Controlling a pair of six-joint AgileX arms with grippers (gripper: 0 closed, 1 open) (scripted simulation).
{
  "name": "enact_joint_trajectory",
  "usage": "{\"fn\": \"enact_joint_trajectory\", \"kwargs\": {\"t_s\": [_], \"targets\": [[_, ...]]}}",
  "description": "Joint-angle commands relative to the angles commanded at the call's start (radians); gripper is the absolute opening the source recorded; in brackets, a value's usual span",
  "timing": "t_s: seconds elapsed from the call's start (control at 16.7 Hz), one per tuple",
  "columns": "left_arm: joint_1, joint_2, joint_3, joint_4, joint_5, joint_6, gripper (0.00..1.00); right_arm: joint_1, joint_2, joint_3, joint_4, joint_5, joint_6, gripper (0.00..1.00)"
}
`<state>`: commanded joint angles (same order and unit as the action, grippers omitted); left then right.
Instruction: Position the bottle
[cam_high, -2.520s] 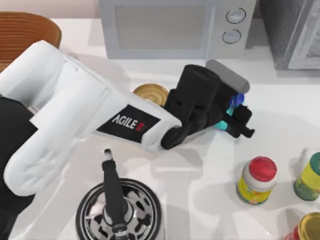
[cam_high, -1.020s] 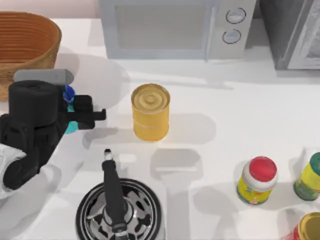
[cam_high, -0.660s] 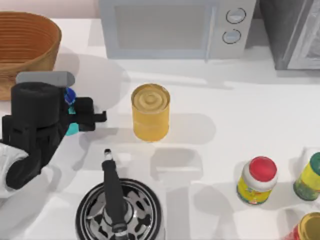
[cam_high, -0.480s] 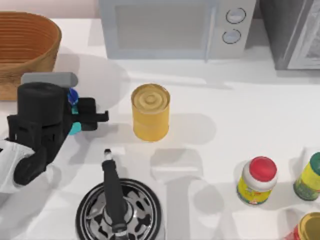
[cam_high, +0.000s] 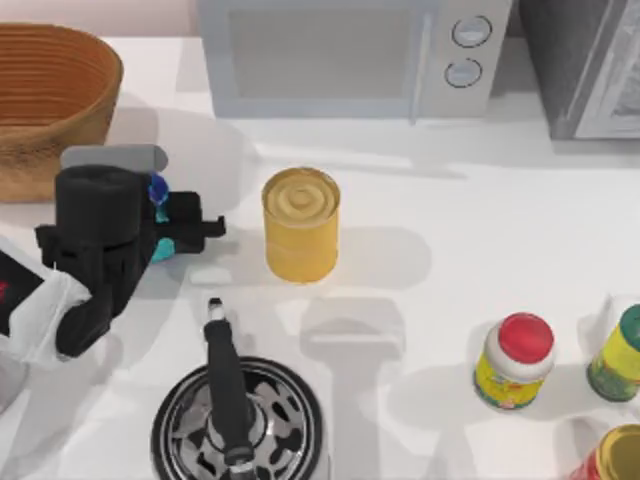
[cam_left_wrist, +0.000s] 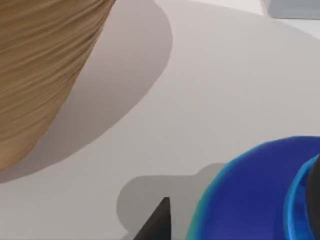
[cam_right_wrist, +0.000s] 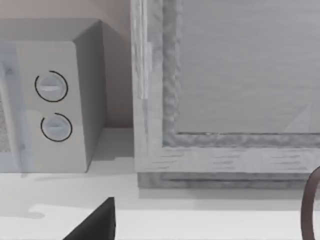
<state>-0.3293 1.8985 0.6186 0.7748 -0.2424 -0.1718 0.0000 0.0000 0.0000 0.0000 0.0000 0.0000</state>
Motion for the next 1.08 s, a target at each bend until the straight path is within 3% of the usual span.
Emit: {"fn": "enact_joint_trajectory", "kwargs": {"t_s": [0.18, 0.96, 1.08], "targets": [[0.0, 0.0, 0.0, 0.0, 0.0, 0.0, 0.0, 0.0, 0.0, 0.0, 0.0, 0.0, 0.0, 1.0], [0.0, 0.0, 0.0, 0.0, 0.0, 0.0, 0.98, 0.0, 0.0, 0.0, 0.0, 0.0, 0.0, 1.0], [0.0, 0.0, 0.0, 0.0, 0.0, 0.0, 1.0, 0.0, 0.0, 0.0, 0.0, 0.0, 0.0, 1.0]]}}
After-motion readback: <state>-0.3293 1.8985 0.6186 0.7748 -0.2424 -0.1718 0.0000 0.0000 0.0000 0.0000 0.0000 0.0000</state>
